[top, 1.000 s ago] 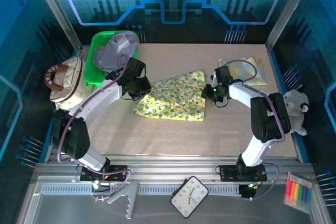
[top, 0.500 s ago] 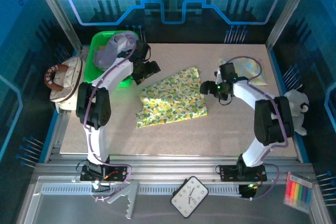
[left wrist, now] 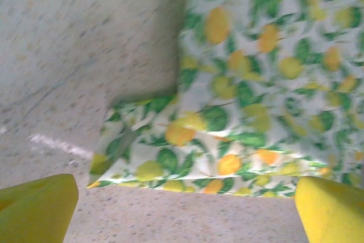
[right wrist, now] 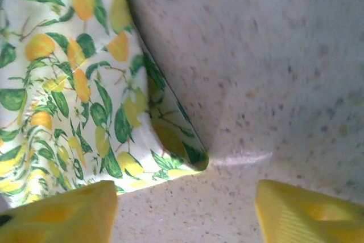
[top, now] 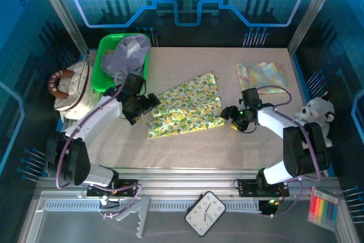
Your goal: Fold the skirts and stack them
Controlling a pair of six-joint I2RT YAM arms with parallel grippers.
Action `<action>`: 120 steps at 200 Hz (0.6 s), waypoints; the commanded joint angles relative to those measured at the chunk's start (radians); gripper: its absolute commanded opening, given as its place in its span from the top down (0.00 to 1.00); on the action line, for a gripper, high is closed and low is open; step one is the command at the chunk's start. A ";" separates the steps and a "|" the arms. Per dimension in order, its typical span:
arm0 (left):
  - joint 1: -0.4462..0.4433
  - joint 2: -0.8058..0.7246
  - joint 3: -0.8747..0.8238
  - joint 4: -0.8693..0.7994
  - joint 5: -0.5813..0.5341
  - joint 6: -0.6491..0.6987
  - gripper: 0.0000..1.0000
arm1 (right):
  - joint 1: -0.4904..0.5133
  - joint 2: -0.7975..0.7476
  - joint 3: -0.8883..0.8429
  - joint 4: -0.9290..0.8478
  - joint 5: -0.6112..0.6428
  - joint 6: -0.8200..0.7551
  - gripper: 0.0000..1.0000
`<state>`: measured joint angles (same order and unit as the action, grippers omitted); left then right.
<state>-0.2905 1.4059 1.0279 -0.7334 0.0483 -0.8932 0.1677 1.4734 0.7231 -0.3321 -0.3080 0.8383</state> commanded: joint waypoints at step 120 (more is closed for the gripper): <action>-0.010 -0.176 -0.412 0.196 0.187 -0.198 0.50 | 0.039 -0.017 -0.074 0.154 -0.038 0.182 0.62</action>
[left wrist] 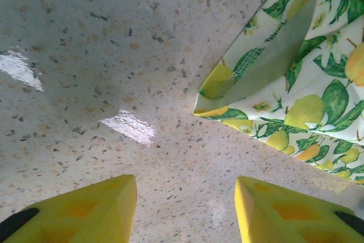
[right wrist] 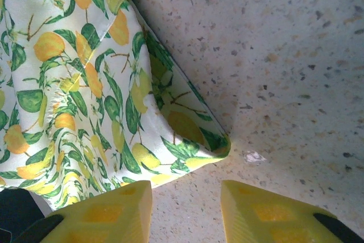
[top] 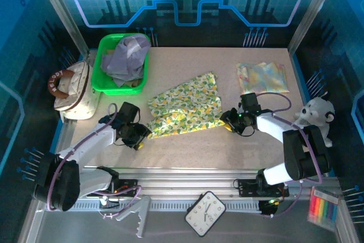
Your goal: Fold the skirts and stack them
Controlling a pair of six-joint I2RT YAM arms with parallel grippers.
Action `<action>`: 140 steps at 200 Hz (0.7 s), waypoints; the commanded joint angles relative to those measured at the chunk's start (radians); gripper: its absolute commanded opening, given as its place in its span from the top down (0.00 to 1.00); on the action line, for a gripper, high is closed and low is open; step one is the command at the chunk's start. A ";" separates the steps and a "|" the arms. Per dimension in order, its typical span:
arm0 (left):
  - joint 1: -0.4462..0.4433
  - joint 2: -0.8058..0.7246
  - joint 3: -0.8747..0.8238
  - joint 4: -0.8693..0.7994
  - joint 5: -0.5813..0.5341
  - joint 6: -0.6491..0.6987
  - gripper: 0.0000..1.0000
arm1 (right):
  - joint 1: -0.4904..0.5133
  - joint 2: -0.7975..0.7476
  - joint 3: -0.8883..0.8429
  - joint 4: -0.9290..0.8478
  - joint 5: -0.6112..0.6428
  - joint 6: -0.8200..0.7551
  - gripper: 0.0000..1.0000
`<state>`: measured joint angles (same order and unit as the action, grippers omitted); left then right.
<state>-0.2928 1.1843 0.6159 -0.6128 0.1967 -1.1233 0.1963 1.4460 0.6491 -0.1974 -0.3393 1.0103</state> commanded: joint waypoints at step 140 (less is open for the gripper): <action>-0.020 0.383 0.166 0.195 -0.009 0.187 0.74 | 0.017 0.054 0.009 0.032 0.006 -0.010 0.60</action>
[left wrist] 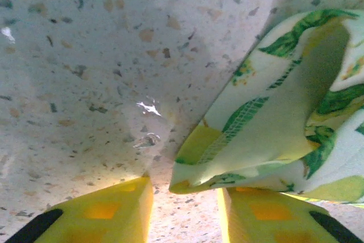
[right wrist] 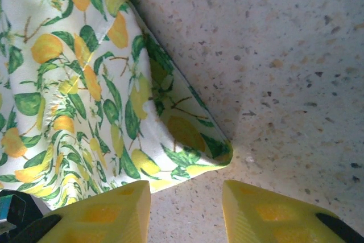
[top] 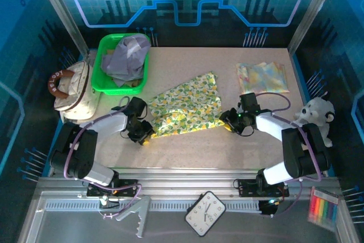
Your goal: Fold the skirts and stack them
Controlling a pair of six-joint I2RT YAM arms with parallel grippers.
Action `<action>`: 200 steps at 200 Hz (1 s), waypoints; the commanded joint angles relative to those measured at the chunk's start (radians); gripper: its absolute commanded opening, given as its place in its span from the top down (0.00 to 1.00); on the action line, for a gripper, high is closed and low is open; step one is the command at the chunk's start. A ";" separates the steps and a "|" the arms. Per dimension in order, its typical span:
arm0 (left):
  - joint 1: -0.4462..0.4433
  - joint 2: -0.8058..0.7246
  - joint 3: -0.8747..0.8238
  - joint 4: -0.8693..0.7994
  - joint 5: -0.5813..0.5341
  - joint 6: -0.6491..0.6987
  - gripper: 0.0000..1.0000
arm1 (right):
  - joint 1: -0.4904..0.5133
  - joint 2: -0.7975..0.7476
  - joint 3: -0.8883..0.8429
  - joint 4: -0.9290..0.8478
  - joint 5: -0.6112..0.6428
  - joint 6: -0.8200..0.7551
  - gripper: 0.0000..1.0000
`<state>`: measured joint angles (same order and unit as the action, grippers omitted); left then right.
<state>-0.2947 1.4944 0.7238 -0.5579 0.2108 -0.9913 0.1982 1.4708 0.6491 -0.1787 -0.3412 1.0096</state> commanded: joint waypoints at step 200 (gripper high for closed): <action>-0.066 -0.064 0.103 -0.024 -0.111 -0.011 1.00 | 0.020 0.076 -0.014 0.183 0.030 -0.013 0.71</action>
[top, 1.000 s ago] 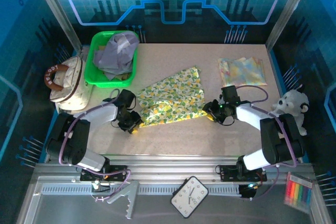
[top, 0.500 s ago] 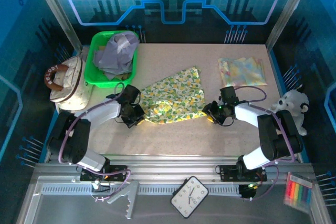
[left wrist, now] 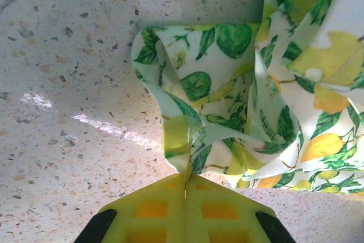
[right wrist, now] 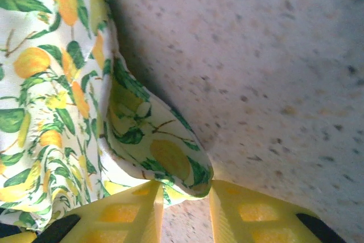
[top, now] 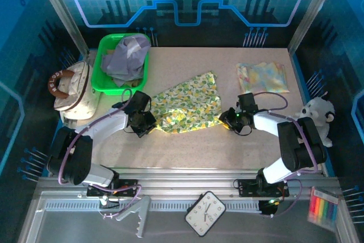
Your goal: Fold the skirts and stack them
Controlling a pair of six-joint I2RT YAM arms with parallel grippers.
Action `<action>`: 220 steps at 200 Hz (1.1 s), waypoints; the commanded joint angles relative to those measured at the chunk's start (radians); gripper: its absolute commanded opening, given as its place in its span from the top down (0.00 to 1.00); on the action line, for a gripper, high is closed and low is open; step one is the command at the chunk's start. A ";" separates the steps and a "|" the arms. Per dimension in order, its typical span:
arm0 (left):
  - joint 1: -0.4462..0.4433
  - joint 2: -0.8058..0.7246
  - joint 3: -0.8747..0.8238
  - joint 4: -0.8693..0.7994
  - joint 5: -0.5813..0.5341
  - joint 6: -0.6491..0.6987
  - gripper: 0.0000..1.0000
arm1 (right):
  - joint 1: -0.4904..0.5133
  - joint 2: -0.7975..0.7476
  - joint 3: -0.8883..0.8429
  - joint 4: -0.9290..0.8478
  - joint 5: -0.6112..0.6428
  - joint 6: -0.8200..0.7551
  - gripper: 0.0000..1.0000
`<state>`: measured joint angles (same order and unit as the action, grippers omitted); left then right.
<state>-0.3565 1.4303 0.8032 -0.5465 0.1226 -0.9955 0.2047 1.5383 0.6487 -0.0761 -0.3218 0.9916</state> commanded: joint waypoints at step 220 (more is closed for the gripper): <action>0.049 -0.262 0.299 -0.141 -0.113 0.163 1.00 | -0.027 -0.505 0.075 -0.014 0.132 -0.128 1.00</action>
<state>-0.3248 1.2232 0.9676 -0.6624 0.0341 -0.9352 0.2062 1.1439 0.6266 0.0360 -0.2352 0.9211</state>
